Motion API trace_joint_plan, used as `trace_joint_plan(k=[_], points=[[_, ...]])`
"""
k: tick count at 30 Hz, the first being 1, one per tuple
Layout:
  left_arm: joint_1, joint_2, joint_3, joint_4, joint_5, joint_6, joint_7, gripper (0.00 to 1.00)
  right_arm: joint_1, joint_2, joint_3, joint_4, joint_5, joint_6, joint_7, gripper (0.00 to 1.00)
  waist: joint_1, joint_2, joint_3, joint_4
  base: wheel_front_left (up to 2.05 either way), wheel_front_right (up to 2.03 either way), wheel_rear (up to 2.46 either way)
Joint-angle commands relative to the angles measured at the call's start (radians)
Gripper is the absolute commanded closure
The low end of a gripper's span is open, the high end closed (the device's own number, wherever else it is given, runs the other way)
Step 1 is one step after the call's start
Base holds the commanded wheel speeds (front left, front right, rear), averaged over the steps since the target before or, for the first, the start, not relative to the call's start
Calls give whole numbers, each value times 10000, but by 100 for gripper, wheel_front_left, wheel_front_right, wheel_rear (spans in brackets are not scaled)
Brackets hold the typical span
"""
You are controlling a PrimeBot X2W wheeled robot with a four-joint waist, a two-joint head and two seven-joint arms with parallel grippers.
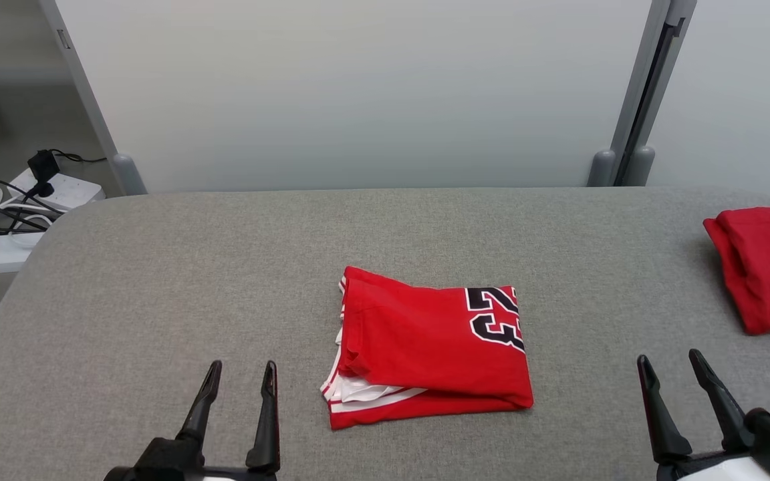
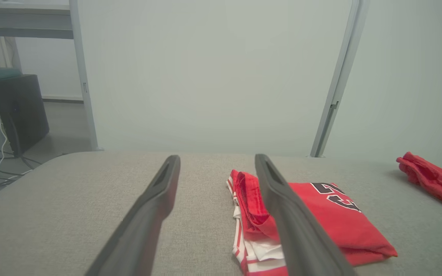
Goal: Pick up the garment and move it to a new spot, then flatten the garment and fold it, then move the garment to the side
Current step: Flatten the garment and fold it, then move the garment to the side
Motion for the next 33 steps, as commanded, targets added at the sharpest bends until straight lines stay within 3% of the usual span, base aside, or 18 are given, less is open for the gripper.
trace_joint_plan(k=[1, 33], points=[[-171, 14, 304, -252, 194, -111, -103, 0, 62, -33, 116, -557, -153, 0, -114, 0, 0, -1, -66, 57, 0, 0, 0], [65, 14, 485, 327, 187, -205, -103, 0, 612, 402, 244, -824, 100, 0, -114, 0, 0, -1, -361, 221, 0, 0, 0]])
